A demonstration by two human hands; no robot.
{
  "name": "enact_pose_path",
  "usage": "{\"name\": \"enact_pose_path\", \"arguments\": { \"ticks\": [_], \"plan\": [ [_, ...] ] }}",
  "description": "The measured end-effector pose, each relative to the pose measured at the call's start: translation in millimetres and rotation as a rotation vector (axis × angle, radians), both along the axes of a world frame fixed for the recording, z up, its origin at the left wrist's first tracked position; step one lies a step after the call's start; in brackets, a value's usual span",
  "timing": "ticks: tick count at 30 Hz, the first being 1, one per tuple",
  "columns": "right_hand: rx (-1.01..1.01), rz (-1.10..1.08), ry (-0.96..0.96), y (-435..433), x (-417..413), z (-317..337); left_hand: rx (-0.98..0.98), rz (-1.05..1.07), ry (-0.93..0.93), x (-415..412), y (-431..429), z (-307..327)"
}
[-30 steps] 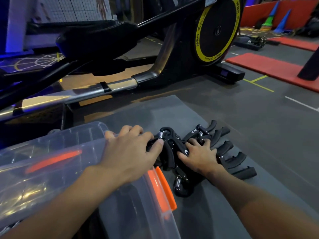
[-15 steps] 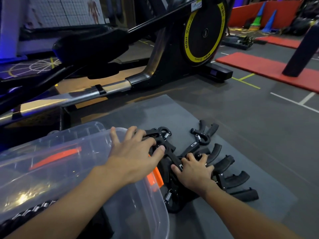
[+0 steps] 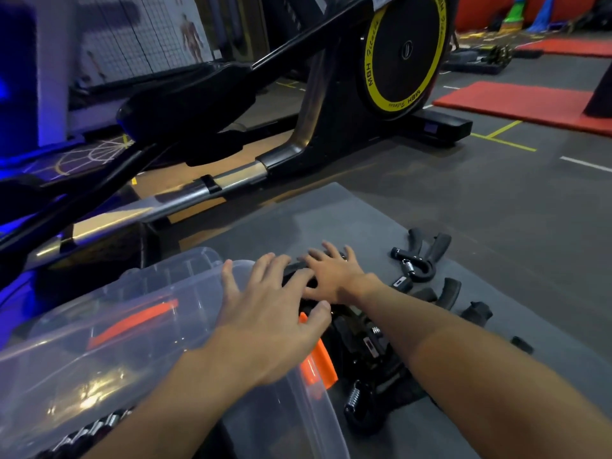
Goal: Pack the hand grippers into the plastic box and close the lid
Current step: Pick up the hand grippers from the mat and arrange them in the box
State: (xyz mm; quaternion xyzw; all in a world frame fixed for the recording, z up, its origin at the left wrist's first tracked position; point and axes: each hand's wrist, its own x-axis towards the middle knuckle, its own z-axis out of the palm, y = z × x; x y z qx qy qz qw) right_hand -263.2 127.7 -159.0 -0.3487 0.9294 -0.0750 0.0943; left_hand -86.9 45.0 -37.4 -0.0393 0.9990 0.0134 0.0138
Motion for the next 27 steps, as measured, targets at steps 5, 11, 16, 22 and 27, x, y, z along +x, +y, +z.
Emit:
{"name": "enact_pose_path", "arguments": {
  "ticks": [5,11,16,22,27],
  "plan": [
    [0.092,0.017,-0.114,-30.2,-14.6,-14.2,0.005,0.006,0.008,2.0,0.7,0.3],
    [0.147,-0.007,-0.103,-19.2,-5.8,-6.4,-0.015,-0.022,0.016,11.4,-12.5,2.8],
    [0.221,-0.009,-0.101,13.4,9.3,-6.9,-0.03,-0.047,0.026,17.0,-20.7,0.3],
    [0.243,-0.029,-0.152,49.7,35.9,-4.8,-0.024,-0.05,0.014,15.2,-18.6,-1.6],
    [0.022,-0.107,-0.193,93.3,55.3,11.0,-0.02,-0.022,-0.045,14.6,-10.6,1.3]
  ]
}}
